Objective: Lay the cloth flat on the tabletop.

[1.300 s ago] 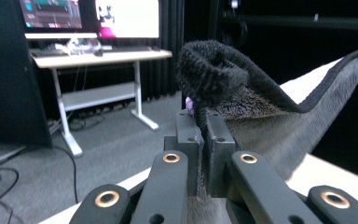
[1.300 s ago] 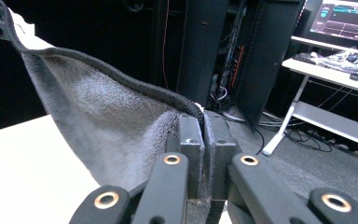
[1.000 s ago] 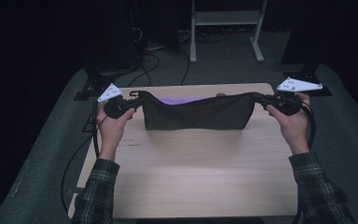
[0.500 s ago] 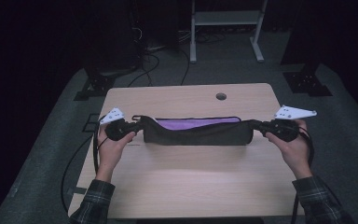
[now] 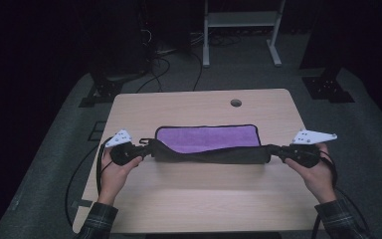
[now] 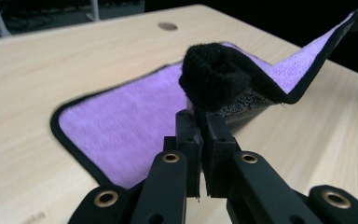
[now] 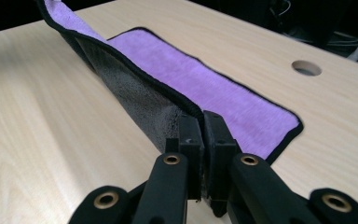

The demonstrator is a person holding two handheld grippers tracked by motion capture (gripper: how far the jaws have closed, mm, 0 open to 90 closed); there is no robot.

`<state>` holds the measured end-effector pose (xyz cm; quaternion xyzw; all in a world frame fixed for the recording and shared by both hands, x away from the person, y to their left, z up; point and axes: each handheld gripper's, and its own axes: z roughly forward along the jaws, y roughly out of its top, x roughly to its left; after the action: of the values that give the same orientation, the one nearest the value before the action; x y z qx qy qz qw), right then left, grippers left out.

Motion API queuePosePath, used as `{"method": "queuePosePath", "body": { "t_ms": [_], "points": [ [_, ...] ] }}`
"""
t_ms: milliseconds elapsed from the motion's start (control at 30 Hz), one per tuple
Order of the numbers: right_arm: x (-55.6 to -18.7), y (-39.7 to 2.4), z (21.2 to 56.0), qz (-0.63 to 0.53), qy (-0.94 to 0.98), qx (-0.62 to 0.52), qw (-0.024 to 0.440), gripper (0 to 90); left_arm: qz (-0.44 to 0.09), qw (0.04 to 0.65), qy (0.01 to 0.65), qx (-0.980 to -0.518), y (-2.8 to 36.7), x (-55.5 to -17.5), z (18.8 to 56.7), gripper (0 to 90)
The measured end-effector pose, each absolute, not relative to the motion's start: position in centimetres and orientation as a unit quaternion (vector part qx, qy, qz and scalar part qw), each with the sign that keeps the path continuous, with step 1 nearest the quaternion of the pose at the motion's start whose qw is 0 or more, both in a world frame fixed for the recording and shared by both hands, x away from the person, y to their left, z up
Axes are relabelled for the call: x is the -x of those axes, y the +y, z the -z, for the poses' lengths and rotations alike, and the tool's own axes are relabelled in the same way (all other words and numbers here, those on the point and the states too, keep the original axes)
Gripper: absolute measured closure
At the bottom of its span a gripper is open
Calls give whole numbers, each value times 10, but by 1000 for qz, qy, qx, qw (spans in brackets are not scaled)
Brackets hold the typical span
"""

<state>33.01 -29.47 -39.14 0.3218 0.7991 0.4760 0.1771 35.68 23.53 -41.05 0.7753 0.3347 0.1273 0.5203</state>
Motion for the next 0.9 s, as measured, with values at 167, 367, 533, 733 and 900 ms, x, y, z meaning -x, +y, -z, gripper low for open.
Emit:
{"method": "queuePosePath", "body": {
  "t_ms": [167, 367, 533, 733, 900],
  "points": [
    [-319, -294, 401, -468, 806, -323, 165, 864, -113, 513, 336, -782, 236, -343, 420, 866],
    [-306, -294, 412, -460, 812, -326, 149, 864, -98, 503, 339, -789, 235, -331, 430, 864],
    [-294, -296, 422, -454, 818, -327, 134, 864, -91, 496, 340, -794, 236, -321, 437, 856],
    [-285, -296, 436, -436, 829, -330, 119, 861, -79, 476, 340, -807, 236, -308, 449, 843],
    [-277, -299, 444, -429, 833, -332, 107, 859, -73, 469, 341, -811, 241, -299, 453, 829]
  ]
}}
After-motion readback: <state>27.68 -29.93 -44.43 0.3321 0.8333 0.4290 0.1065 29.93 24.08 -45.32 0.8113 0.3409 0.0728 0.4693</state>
